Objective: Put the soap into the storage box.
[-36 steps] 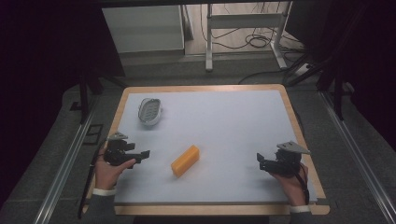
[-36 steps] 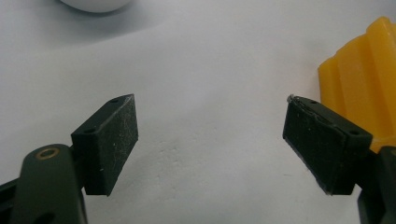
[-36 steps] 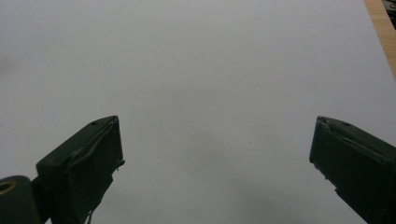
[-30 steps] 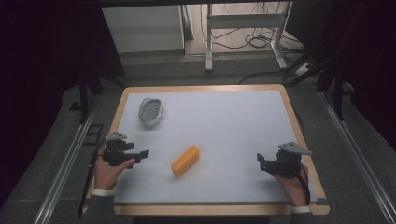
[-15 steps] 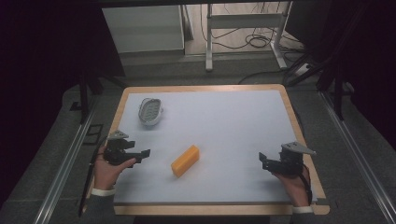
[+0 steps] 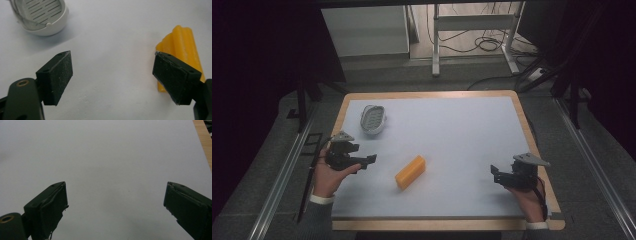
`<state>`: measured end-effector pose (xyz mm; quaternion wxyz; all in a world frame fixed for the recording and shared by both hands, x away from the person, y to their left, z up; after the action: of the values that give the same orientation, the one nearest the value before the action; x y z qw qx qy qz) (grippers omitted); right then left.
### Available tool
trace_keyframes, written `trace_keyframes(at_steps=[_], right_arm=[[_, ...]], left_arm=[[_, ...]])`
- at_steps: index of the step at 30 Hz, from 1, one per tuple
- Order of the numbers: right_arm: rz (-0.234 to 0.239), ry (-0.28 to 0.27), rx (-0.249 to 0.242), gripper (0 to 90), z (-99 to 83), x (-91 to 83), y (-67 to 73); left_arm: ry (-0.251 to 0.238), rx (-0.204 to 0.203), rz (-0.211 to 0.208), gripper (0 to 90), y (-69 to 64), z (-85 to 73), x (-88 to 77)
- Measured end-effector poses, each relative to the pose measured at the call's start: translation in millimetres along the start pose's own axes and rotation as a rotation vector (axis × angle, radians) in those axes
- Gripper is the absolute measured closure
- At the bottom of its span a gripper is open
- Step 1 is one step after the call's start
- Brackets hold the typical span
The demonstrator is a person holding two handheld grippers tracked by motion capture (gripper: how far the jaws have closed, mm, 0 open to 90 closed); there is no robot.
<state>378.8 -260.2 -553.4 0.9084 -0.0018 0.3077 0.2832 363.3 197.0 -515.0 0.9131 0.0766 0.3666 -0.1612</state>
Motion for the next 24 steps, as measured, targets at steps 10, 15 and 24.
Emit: trace_keyframes(at_steps=[10,15,24], right_arm=[[-0.004,0.001,-0.003,5.0,0.4,-1.6,-0.2],[-0.009,0.005,-0.004,5.0,0.0,-1.7,-0.6],[-0.016,-0.019,-0.021,5.1,3.2,-4.2,0.8]], left_arm=[[0.002,0.028,-0.017,16.8,-13.0,11.1,-1.2],[0.003,0.044,-0.021,16.7,-18.1,15.7,-1.6],[0.011,0.084,-0.042,16.7,-35.4,21.3,4.3]])
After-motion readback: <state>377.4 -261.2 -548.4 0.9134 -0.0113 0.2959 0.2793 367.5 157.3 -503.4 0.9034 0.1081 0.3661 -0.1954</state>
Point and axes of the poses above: each handheld gripper's, and its own axes: x roughly forward along the jaws, z roughly out of its top, y roughly to its left, the point moved 9 cm from there along x, roughly forward along the jaws, and after that the axes turned 15 degrees about z, right-handed, at the moved point
